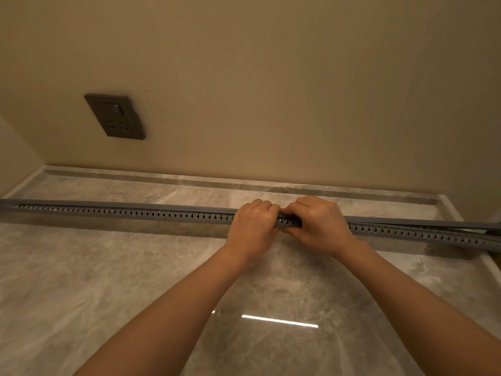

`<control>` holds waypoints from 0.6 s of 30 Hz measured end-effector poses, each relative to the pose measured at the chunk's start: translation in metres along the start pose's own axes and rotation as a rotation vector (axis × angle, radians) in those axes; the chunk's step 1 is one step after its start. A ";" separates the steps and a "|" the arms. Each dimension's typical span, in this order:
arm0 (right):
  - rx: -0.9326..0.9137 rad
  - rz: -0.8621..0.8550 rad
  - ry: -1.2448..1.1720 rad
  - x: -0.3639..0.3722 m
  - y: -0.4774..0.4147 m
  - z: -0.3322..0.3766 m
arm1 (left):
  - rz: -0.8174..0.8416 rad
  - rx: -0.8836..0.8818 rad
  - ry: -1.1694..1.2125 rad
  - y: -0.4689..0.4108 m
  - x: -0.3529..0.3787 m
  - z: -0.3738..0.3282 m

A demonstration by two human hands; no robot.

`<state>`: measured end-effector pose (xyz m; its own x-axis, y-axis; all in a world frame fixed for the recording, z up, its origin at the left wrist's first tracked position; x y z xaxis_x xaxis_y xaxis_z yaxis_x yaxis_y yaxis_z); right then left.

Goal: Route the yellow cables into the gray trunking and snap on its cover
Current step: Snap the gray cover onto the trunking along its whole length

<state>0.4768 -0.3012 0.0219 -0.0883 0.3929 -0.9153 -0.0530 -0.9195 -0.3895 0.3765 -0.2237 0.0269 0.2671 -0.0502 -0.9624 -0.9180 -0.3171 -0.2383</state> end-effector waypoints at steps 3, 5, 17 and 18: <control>0.058 -0.035 -0.079 -0.002 0.003 -0.001 | -0.006 0.012 0.029 0.001 0.001 0.004; 0.092 -0.048 -0.123 -0.002 0.004 0.000 | -0.001 0.021 0.020 -0.001 0.000 0.004; 0.146 -0.030 0.013 -0.021 0.044 -0.027 | 0.019 0.018 -0.023 -0.003 0.003 0.006; 0.141 -0.030 0.028 -0.022 0.047 -0.027 | 0.020 0.018 -0.028 -0.003 0.003 0.007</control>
<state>0.5028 -0.3529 0.0208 -0.0573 0.4180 -0.9067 -0.1949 -0.8954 -0.4004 0.3785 -0.2165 0.0240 0.2409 -0.0297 -0.9701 -0.9282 -0.2990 -0.2214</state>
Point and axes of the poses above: each hand's wrist, its own y-axis away from the middle knuckle, its own x-axis out of the palm, z = x × y, the point moved 4 cm from there along -y, towards the middle knuckle, and after that the axes turned 12 degrees about z, right-handed, at the moved point
